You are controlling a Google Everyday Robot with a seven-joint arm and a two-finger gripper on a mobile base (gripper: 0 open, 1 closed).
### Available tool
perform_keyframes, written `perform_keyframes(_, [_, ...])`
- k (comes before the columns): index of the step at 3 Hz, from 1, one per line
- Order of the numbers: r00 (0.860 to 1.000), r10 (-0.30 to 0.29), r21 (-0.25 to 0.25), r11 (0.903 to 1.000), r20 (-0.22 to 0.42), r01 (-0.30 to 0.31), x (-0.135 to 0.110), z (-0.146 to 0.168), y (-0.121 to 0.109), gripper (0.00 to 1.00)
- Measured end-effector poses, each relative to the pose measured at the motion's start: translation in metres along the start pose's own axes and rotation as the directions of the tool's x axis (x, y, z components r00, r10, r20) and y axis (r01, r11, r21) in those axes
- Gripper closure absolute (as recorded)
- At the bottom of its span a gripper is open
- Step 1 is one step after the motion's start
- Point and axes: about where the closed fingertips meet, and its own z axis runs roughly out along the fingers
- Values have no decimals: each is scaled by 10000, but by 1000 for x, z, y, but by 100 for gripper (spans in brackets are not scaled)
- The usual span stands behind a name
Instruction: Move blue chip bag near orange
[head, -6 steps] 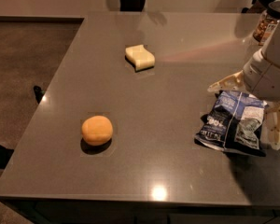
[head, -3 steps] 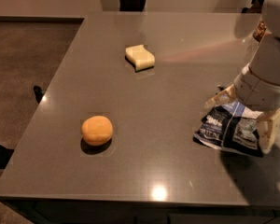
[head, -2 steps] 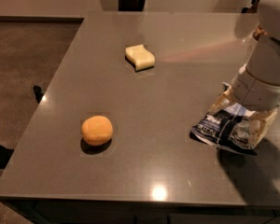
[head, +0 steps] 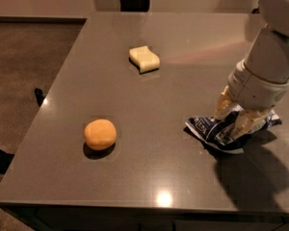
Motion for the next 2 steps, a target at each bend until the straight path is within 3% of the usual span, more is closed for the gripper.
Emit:
perform_keyframes(1, [9976,549,216,9982,414,-558,-19,-8,-8,100])
perform_keyframes(2, [9812,1390,292,9891,1340,-1441,-49,-12,-21,100])
